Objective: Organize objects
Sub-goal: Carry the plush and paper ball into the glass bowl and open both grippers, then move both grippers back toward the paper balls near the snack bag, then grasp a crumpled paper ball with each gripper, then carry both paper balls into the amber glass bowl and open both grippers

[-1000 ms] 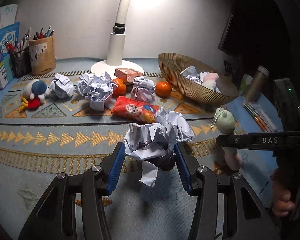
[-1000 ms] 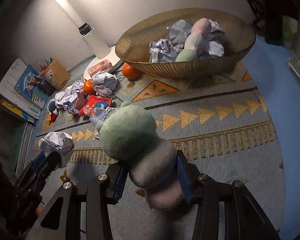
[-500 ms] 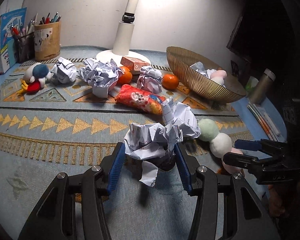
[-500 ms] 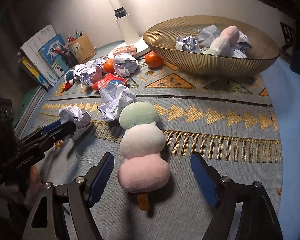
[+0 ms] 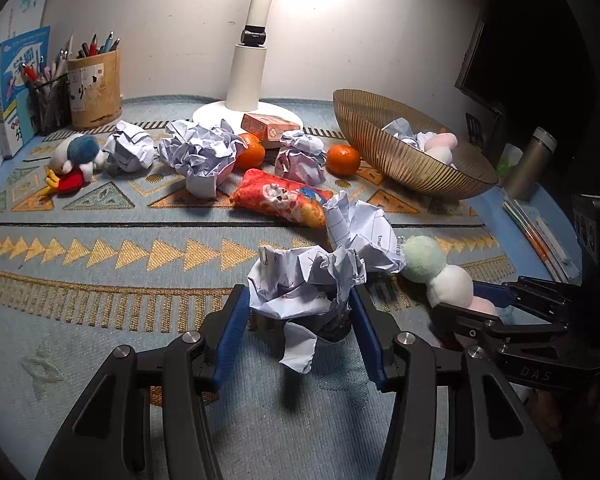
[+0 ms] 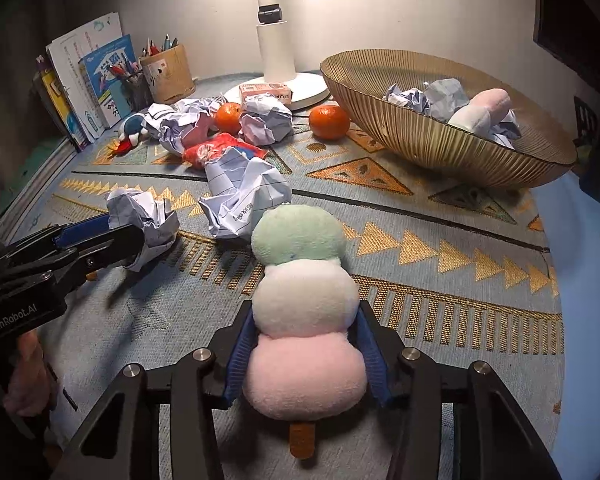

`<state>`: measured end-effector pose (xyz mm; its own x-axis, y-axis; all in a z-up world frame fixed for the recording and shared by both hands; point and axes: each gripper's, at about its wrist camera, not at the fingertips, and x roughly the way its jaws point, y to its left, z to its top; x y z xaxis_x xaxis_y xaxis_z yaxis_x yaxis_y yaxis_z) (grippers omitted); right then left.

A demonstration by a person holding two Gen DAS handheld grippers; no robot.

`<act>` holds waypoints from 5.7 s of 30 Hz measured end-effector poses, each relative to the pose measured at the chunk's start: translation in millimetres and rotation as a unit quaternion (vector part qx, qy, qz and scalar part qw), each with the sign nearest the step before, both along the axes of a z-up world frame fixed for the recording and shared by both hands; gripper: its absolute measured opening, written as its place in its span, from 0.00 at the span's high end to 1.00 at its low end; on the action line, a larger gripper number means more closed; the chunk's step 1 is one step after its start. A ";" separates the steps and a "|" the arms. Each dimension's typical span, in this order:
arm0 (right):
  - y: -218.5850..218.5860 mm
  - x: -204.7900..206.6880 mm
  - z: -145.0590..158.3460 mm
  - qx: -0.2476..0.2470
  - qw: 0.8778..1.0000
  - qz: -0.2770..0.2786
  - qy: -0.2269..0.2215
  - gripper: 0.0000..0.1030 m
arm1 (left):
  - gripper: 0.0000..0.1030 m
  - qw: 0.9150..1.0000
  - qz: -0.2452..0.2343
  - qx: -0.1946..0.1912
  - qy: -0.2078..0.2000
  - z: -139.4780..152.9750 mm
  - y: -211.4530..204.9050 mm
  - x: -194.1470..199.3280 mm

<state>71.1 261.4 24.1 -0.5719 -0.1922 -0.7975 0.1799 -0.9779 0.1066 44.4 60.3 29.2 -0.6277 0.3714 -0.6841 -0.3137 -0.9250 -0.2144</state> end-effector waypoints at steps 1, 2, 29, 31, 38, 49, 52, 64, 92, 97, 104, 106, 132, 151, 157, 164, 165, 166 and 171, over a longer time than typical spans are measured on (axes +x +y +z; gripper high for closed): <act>1.6 2.4 2.8 -0.009 1.000 -0.002 0.001 0.54 | 0.53 1.000 -0.002 0.007 -0.001 3.4 0.3 -0.1; 3.6 5.1 7.1 -0.013 1.000 -0.005 0.005 0.54 | 0.53 1.000 -0.006 0.012 0.002 9.5 1.5 0.0; 156.9 -104.6 98.8 -0.057 0.961 -0.246 0.110 0.29 | 0.22 0.996 -0.064 0.012 0.061 86.3 160.0 -153.7; 158.8 -103.7 94.8 -0.061 0.962 -0.240 0.110 0.29 | 0.22 0.996 -0.061 0.014 0.056 82.1 156.5 -151.2; 146.1 -84.9 91.3 -0.055 0.968 -0.220 0.107 0.29 | 0.22 0.996 -0.060 0.019 0.057 85.7 131.9 -132.2; 62.8 -38.6 109.4 -0.057 0.979 -0.140 0.138 0.29 | 0.22 0.994 0.050 0.031 0.094 112.2 14.1 -52.2; 40.3 -32.7 100.3 -0.063 0.979 -0.135 0.139 0.29 | 0.22 0.992 0.084 0.025 0.095 103.5 -17.6 -36.8; 3.0 -41.7 5.3 -0.034 0.986 -0.136 0.086 0.28 | 0.22 0.988 0.149 0.016 0.042 13.8 -72.5 -33.6; -42.1 -55.2 -7.3 -0.020 0.993 -0.105 0.049 0.19 | 0.22 0.996 0.088 0.005 -0.012 16.3 -42.0 -119.3; -44.0 -67.8 -13.3 -0.003 0.993 -0.115 0.034 0.19 | 0.23 0.996 0.084 0.006 -0.021 2.3 -34.4 -131.7; -48.5 -78.5 -21.5 0.011 0.995 -0.104 0.008 0.41 | 0.55 0.997 0.073 0.023 -0.032 -5.3 -33.1 -140.4; -51.8 -76.4 -20.3 0.015 0.995 -0.098 0.014 0.56 | 0.57 0.997 0.073 0.014 -0.022 -2.9 -29.8 -137.8; 21.2 -34.8 -6.1 -0.022 0.992 -0.122 0.022 0.42 | 0.60 0.997 0.065 0.007 0.028 9.6 -2.0 -21.5; 0.4 -53.2 -19.6 0.027 0.992 -0.123 0.006 0.51 | 0.60 0.998 0.062 0.010 0.017 6.7 -2.8 -24.4; 5.4 -34.4 5.5 -0.002 0.993 -0.113 0.039 0.56 | 0.60 0.999 0.040 0.023 0.015 20.4 6.5 -19.7; 52.3 -25.4 90.9 -0.019 0.977 -0.162 0.138 0.55 | 0.60 0.995 -0.018 0.045 0.089 94.5 52.0 -42.9; 61.1 -29.0 100.6 -0.018 0.974 -0.173 0.147 0.55 | 0.60 0.994 -0.025 0.043 0.097 101.1 61.1 -50.7; 68.7 -34.4 107.2 -0.018 0.971 -0.184 0.153 0.55 | 0.60 0.993 -0.031 0.041 0.103 106.5 70.4 -59.3; 104.1 -67.9 123.5 -0.043 0.962 -0.218 0.157 0.55 | 0.60 0.994 -0.047 0.049 0.089 106.8 104.0 -110.8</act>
<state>3.3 365.6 147.7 -0.8229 0.0635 -0.5646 -0.2089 -0.9579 0.1969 -66.4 164.3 136.0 -0.6949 0.4946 -0.5220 -0.4398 -0.8666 -0.2356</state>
